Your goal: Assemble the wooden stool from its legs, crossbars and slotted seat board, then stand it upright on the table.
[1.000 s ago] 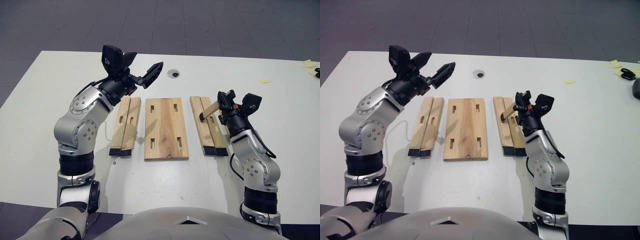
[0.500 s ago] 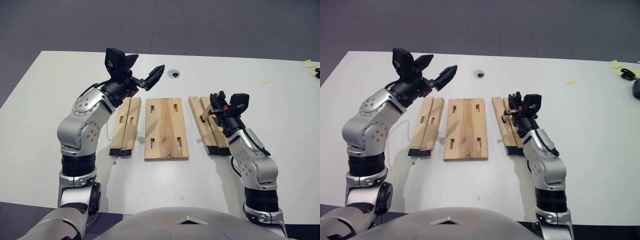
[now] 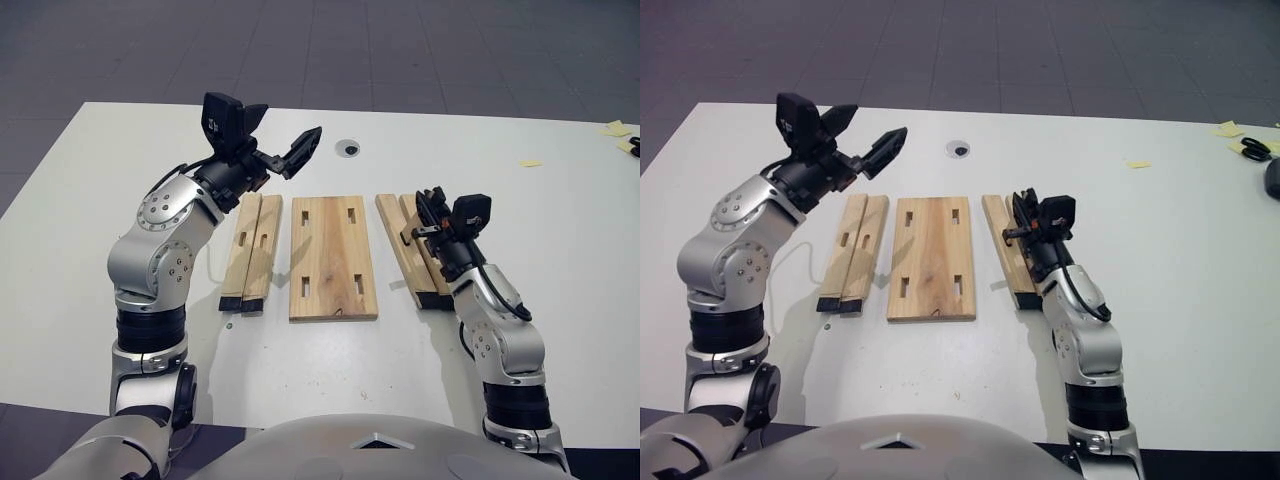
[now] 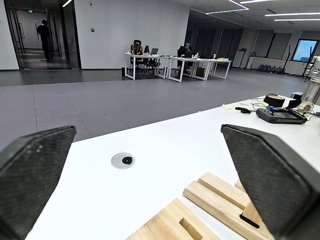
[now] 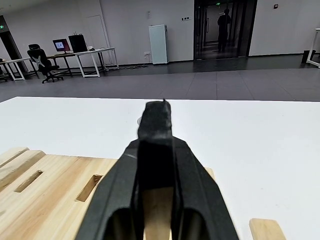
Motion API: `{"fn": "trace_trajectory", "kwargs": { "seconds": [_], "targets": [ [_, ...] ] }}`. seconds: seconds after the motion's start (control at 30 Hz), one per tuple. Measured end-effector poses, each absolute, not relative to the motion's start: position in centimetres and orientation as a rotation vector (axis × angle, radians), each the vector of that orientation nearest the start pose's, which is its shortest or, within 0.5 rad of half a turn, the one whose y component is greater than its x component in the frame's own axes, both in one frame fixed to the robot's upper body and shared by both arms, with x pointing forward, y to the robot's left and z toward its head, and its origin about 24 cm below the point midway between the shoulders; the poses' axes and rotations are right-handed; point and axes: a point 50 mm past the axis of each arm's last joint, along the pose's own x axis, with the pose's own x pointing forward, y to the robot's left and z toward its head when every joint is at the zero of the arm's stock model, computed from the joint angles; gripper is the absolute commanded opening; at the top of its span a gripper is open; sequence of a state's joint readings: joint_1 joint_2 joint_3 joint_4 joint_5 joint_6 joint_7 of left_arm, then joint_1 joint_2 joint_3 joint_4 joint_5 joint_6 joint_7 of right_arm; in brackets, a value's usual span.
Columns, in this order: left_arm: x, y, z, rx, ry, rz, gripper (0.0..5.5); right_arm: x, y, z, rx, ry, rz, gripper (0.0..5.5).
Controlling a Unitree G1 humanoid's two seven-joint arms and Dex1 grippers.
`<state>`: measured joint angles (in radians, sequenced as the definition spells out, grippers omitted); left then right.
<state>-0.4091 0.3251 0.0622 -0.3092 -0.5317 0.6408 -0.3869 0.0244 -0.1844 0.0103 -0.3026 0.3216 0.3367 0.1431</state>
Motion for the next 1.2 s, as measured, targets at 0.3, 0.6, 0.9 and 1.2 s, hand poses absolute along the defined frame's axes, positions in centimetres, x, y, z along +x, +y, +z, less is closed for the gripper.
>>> {"fn": "trace_trajectory", "kwargs": {
  "seconds": [0.3, 0.6, 0.9, 1.2],
  "targets": [
    [29.1, 14.2, 17.4, -0.087, -0.076, -0.656, 5.40, 24.8, -15.9, 8.0, 0.132, 0.059, 0.243, 0.80],
    [29.2, 14.1, 17.2, -0.090, -0.067, -0.670, 5.40, 25.8, -16.2, 9.9, 0.236, 0.021, 0.268, 2.21],
    [29.1, 13.6, 17.0, -0.090, -0.054, -0.705, 5.40, 27.3, -16.3, 15.3, 0.283, -0.132, 0.337, 3.74],
    [29.4, 13.4, 17.4, -0.107, -0.071, -0.696, 5.40, 28.8, -15.8, 17.4, 0.196, -0.174, 0.374, 5.09]
  ]
}}
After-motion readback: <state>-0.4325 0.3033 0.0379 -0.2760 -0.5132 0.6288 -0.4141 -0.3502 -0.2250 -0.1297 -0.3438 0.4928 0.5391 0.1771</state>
